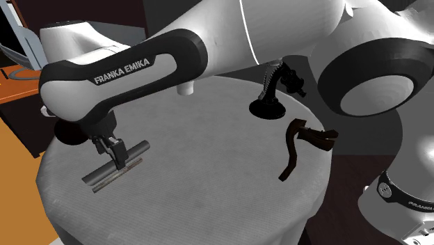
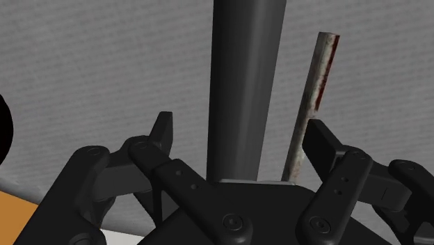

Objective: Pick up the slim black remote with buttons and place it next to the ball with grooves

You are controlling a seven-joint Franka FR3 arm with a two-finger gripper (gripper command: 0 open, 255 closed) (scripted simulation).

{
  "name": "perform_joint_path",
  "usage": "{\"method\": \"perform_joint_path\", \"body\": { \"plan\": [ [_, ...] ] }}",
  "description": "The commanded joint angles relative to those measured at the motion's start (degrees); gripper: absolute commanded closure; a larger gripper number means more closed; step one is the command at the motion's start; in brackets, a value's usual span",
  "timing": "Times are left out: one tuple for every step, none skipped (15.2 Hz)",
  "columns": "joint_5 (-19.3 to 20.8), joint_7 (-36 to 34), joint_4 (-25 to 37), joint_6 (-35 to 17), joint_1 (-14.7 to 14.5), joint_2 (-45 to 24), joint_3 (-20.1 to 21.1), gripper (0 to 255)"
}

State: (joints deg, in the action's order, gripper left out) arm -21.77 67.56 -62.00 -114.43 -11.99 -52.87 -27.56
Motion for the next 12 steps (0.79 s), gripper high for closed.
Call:
{"method": "perform_joint_path", "body": {
  "plan": [
    [0.0, 0.0, 0.1, 0.0, 0.0, 0.0, 0.0, 0],
    [0.3, -0.1, 0.4, 1.2, -0.1, 0.9, -0.2, 0],
    [0.6, -0.3, 0.8, 2.5, -0.2, 1.8, -0.5, 0],
    [0.8, -0.5, 1.4, 3.8, -0.2, 2.6, -0.7, 0],
    [1.0, -0.6, 1.9, 4.9, -0.2, 3.1, -0.9, 0],
    [1.0, -0.6, 1.9, 4.9, -0.2, 3.1, -0.9, 0],
    [1.0, -0.6, 1.9, 4.9, -0.2, 3.1, -0.9, 0],
    [1.0, -0.6, 1.9, 4.9, -0.2, 3.1, -0.9, 0],
    [1.0, -0.6, 1.9, 4.9, -0.2, 3.1, -0.9, 0],
    [1.0, -0.6, 1.9, 4.9, -0.2, 3.1, -0.9, 0],
    [1.0, -0.6, 1.9, 4.9, -0.2, 3.1, -0.9, 0],
    [1.0, -0.6, 1.9, 4.9, -0.2, 3.1, -0.9, 0]
  ]
}}
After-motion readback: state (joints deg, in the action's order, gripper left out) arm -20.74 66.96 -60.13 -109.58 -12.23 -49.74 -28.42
